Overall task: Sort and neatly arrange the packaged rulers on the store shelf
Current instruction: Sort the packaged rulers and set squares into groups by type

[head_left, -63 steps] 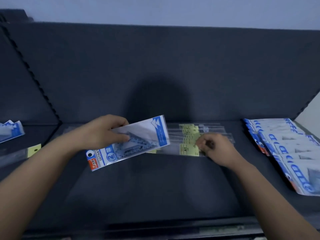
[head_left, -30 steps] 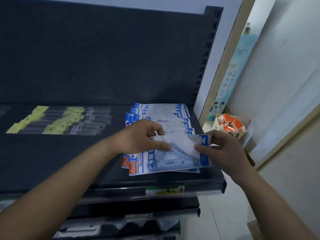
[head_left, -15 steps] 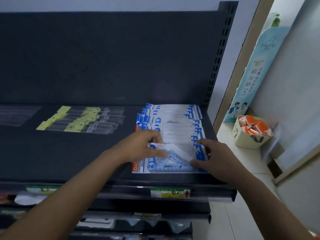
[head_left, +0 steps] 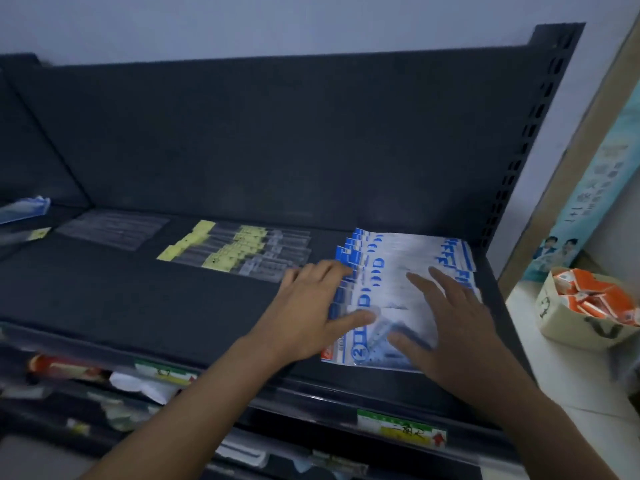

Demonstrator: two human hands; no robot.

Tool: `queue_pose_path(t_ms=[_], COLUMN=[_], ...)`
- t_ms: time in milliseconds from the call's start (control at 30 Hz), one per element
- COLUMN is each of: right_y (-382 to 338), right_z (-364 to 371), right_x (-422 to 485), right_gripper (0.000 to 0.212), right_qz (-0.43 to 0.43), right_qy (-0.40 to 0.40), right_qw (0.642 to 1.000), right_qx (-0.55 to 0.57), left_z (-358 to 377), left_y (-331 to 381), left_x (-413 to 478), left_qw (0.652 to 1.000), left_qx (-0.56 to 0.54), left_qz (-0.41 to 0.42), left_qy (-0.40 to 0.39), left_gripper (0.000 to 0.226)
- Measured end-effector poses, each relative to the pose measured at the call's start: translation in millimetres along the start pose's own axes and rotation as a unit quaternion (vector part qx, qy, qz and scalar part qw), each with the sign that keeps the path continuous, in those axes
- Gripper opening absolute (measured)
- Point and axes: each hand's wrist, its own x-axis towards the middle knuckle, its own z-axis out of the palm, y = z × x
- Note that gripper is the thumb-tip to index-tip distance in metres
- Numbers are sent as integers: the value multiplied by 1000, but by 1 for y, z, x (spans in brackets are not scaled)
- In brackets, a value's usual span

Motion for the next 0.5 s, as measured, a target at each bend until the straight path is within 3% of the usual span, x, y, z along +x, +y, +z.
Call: queue_pose_path(t_ms=[167,300,400,500], right_y=[-84,-183,-273,-367], right_z=[23,48,77,111], right_x=[30,65,77,88], right_gripper=[71,68,61,64], right_qz=[-73,-137,-202,-246], right_qy=[-36,-46,-5,29], right_qw=[997,989,975,956], right_qx=[9,17,91,158], left_z=[-58,-119,-160,-198], left_y=[-53,-123,-185,-250], left_x=[-45,-99,-152,-204], left_qw=[995,982,939,899], left_qx=[3,88,194,233], left_qz=[-56,-118,-248,-342], left_qy=[80,120,141,143], left_gripper=[85,89,112,132])
